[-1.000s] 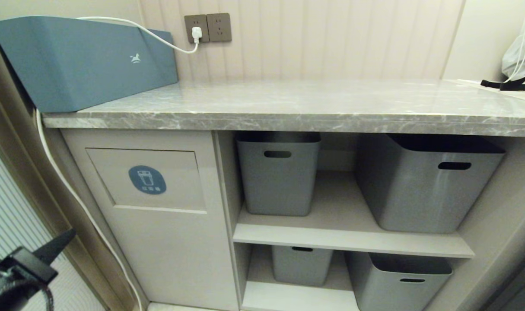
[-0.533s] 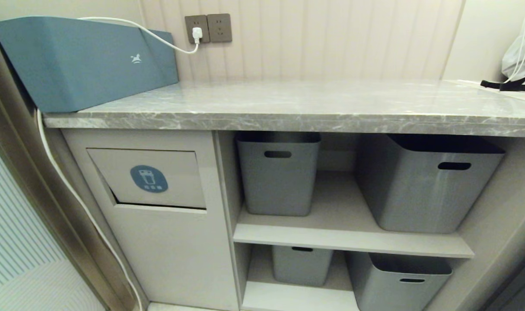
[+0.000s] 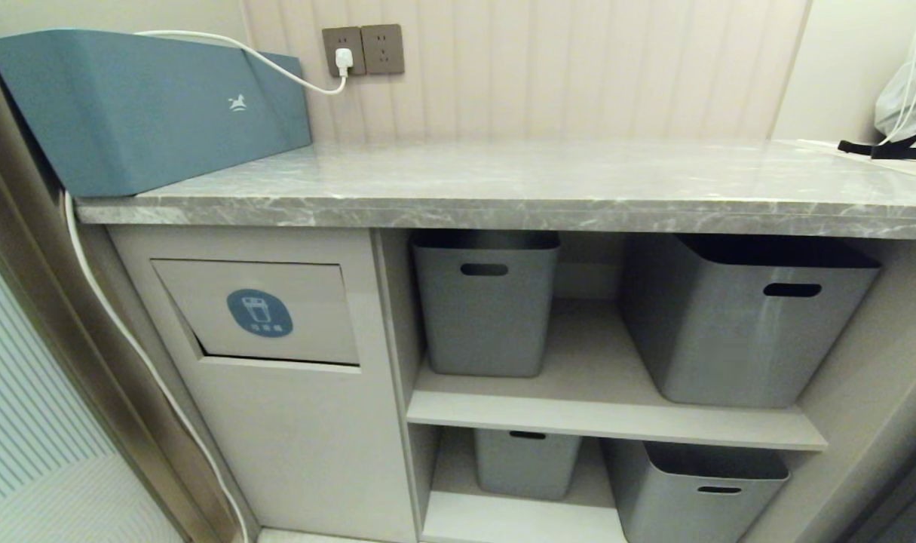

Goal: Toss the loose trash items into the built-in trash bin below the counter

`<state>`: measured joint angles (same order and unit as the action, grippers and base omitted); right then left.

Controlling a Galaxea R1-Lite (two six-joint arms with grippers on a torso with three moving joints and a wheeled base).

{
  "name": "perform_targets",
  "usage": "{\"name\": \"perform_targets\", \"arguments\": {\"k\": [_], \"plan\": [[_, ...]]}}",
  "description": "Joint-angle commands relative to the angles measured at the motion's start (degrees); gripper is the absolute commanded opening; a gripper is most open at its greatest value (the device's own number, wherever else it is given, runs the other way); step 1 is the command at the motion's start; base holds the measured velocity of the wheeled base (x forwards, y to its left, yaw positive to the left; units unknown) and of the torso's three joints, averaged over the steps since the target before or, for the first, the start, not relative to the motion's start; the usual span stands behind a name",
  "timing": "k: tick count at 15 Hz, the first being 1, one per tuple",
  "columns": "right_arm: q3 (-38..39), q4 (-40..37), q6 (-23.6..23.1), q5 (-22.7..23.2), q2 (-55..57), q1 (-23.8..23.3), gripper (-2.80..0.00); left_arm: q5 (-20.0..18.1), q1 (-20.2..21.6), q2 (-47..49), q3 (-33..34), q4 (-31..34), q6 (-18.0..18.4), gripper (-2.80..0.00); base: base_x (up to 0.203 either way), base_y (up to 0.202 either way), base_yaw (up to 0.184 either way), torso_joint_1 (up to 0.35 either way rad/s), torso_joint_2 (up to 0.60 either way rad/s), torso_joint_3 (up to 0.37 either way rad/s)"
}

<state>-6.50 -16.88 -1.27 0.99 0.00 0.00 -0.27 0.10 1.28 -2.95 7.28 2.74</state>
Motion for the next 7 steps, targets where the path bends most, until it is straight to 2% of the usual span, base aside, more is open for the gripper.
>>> {"name": "perform_targets", "arguments": {"k": [1, 7], "plan": [[0.0, -0.1, 0.0, 0.1, 0.1, 0.0, -2.80, 0.0, 0.0, -1.4, 0.0, 0.1, 0.1, -2.80, 0.000, 0.000, 0.000, 0.000, 0.00, 0.000], [-0.1, -0.1, 0.3, -0.2, 0.0, 0.0, -2.80, 0.1, 0.0, -1.4, 0.0, 0.1, -0.1, -2.80, 0.000, 0.000, 0.000, 0.000, 0.00, 0.000]]}}
